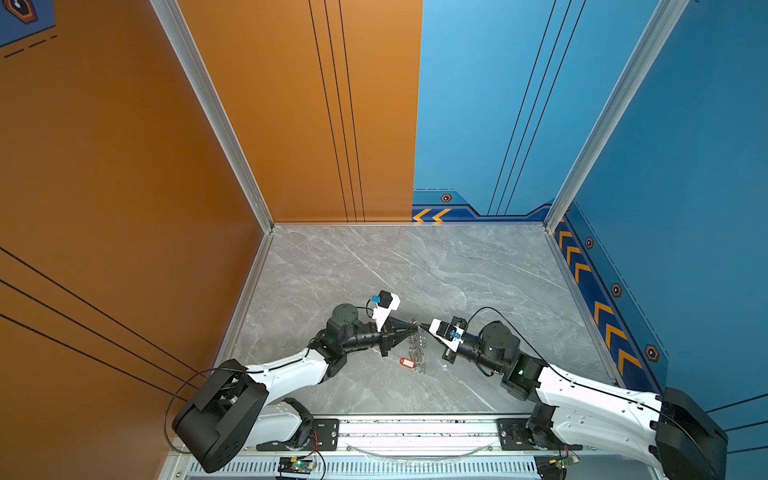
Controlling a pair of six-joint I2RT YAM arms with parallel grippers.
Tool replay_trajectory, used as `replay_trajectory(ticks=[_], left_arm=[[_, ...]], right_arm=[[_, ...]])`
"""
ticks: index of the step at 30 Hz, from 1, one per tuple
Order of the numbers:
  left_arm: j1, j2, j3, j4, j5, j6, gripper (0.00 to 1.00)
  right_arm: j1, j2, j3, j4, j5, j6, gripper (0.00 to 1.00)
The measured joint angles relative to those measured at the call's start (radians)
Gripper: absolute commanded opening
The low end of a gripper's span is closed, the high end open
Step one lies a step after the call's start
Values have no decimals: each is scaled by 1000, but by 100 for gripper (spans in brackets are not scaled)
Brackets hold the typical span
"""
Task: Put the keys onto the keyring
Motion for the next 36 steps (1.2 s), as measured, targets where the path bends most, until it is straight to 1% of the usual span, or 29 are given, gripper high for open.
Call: replay_trajectory(ticks=[18, 29, 36], left_arm=[[8, 0, 0, -5, -11, 0, 0], [11, 0, -1, -5, -23, 0, 0], [11, 0, -1, -5, -23, 0, 0]], right_arm=[[0, 21, 0, 2, 2, 6, 0], [-3, 48, -2, 44, -4, 70, 0], [-9, 48, -6, 49, -19, 89, 0]])
